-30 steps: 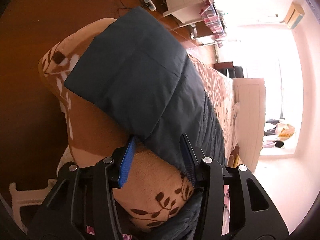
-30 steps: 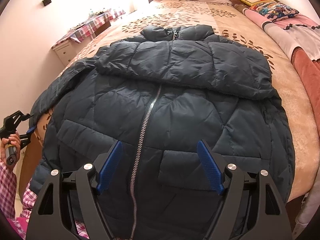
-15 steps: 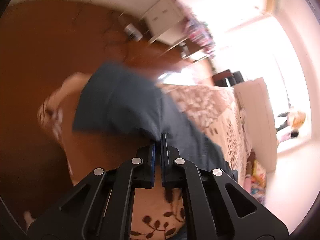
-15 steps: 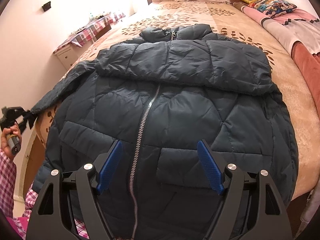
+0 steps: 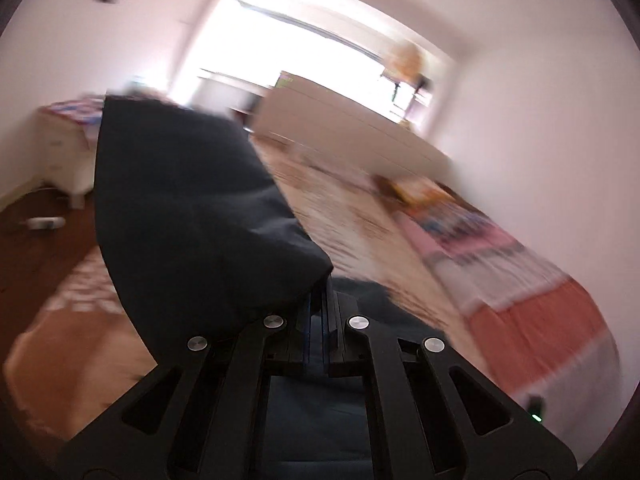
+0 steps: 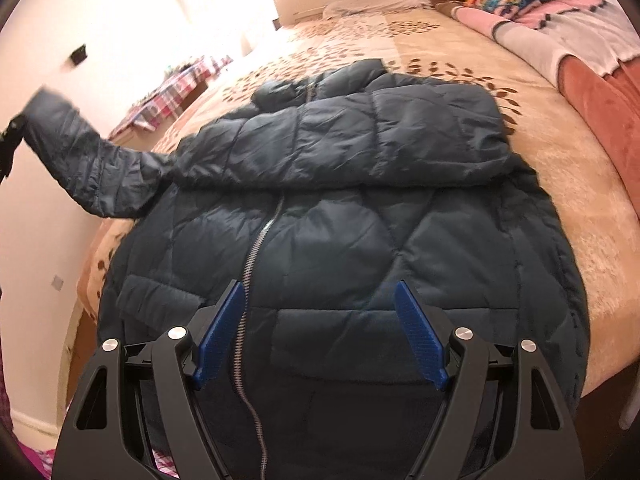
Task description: Fold large clothes
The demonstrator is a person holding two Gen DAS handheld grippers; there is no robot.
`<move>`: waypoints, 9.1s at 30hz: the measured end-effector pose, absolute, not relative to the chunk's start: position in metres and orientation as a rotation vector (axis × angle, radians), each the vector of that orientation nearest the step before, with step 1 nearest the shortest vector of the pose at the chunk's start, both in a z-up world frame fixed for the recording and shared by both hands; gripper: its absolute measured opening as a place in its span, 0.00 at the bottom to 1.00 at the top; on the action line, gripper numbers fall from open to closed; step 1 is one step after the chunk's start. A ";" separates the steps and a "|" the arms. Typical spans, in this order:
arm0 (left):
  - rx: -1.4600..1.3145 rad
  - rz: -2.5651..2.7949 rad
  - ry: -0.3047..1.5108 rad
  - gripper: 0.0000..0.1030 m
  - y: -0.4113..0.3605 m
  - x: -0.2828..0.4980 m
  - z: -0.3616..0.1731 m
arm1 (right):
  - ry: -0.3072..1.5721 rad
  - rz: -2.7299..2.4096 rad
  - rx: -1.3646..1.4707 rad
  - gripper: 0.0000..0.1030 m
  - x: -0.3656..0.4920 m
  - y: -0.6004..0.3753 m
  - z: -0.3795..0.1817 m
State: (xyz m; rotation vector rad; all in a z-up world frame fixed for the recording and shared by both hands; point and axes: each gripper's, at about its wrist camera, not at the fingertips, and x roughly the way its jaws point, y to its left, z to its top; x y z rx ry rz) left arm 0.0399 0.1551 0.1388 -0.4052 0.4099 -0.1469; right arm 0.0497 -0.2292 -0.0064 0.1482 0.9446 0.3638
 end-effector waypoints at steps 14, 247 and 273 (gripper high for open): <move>-0.214 -0.383 0.941 0.04 -0.045 0.103 0.000 | 0.924 0.241 0.367 0.73 0.049 -0.317 -0.014; -0.421 0.015 0.757 0.68 0.188 0.354 0.049 | 0.895 0.243 0.435 0.67 0.399 -0.355 0.038; -0.905 -0.018 0.898 0.75 0.172 0.159 -0.051 | 1.028 0.232 0.819 0.78 0.173 -0.372 -0.061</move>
